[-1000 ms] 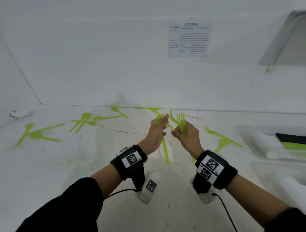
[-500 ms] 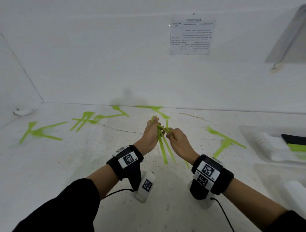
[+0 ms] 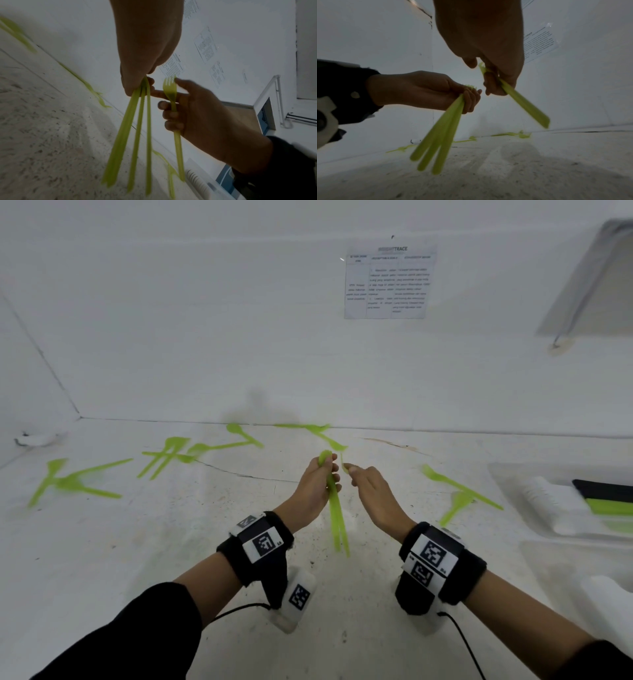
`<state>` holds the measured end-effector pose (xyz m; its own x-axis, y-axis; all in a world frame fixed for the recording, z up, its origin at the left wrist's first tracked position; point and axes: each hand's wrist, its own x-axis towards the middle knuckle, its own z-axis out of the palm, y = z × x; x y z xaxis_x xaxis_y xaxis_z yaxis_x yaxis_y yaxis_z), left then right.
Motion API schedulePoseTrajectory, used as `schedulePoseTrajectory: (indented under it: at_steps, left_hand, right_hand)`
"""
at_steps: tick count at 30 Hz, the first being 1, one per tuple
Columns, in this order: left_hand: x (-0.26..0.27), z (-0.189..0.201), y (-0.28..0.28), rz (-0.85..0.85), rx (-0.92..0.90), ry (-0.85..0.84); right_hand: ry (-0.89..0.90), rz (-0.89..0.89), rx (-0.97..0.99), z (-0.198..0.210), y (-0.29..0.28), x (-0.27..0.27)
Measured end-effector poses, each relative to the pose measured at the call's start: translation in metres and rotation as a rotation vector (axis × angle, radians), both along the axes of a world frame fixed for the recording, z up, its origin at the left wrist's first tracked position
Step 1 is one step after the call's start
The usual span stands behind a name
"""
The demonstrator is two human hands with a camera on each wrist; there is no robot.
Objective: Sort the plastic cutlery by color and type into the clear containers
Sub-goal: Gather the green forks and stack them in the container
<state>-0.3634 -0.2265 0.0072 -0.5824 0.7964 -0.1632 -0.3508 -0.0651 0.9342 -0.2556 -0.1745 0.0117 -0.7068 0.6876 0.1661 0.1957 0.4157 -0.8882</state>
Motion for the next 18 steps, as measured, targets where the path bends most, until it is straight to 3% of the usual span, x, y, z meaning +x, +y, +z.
schedulePoseTrajectory:
  at_steps: [4,11,18]
  left_hand:
    - [0.004,0.002,0.001,-0.003,0.041,-0.038]
    - [0.002,0.0,-0.003,0.003,0.111,-0.066]
    - [-0.002,-0.001,-0.009,-0.024,0.126,0.046]
  right_hand:
    - [0.005,0.014,-0.059,-0.007,0.0,-0.008]
    - [0.185,-0.083,-0.366,-0.012,0.001,-0.013]
    - [0.101,-0.037,-0.322,-0.012,0.003,-0.015]
